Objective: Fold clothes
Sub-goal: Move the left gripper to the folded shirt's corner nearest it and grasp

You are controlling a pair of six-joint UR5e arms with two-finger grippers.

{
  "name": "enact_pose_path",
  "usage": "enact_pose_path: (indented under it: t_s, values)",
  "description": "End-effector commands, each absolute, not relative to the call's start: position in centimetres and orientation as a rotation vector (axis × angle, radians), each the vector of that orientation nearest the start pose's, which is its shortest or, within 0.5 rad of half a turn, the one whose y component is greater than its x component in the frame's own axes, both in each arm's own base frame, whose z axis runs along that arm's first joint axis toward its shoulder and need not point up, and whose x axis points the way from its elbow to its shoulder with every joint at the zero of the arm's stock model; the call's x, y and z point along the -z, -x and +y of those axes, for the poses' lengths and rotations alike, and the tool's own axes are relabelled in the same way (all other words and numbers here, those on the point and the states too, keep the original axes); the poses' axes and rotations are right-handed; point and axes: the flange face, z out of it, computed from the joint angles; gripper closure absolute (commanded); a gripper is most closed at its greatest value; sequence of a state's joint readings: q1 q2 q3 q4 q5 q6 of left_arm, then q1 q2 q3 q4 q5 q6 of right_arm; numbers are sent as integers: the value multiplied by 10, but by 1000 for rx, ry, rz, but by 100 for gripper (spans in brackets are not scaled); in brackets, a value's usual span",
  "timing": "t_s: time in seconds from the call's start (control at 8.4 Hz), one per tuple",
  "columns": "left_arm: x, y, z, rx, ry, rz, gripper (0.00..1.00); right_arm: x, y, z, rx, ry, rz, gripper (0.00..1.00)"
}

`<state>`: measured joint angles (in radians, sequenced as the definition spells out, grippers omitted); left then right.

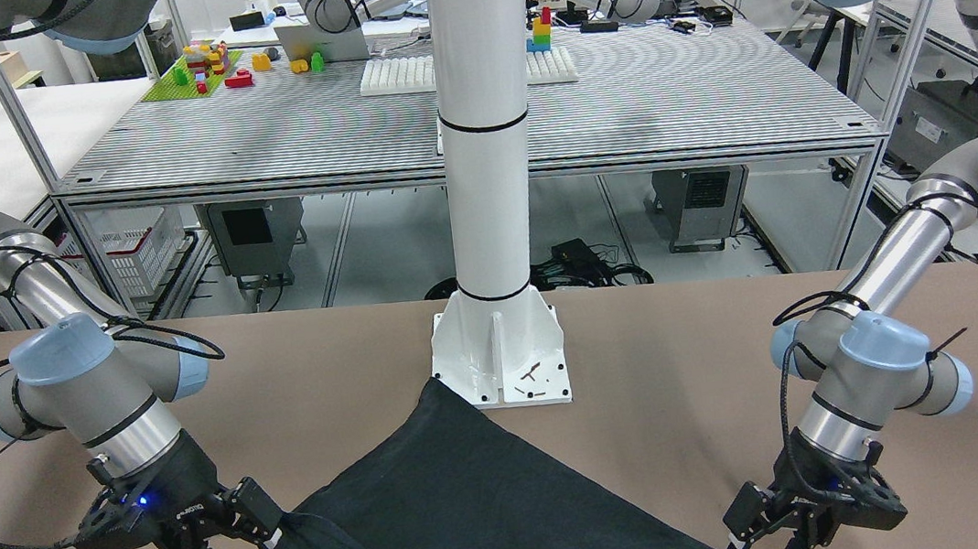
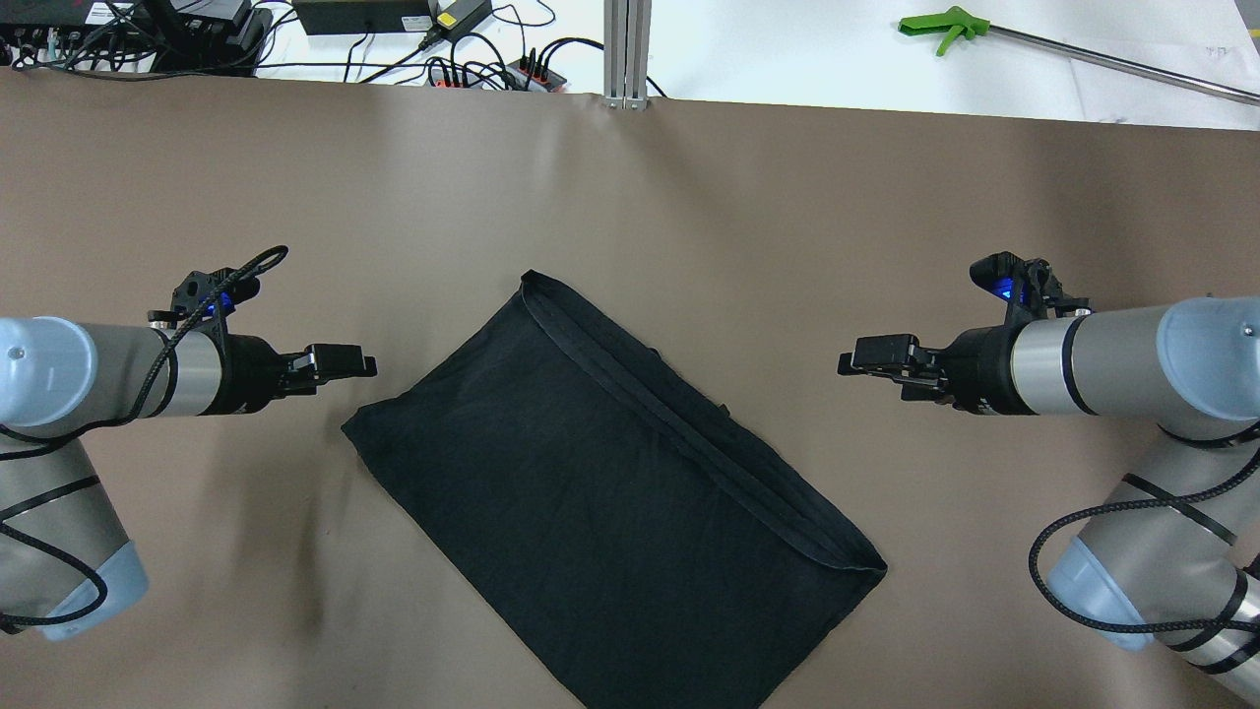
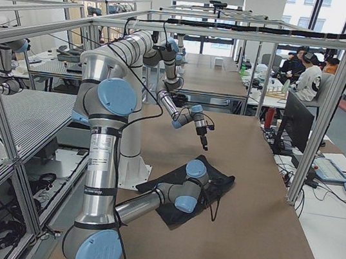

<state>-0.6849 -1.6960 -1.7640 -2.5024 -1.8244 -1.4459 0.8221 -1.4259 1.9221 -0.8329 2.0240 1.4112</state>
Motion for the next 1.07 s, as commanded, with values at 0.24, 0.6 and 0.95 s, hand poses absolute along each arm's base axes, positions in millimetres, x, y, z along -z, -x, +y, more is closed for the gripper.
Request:
enact_pose_path:
  t_s: [0.24, 0.6, 0.95]
  values:
    - [-423, -390, -405, 306, -320, 1249, 6, -331, 292, -443, -289, -222, -1257, 5]
    - [-429, -398, -408, 304, -312, 1237, 6, -332, 292, -444, -289, -221, -1256, 5]
    - [-427, -419, -420, 304, -308, 1236, 7, -332, 292, -444, -289, -221, -1256, 5]
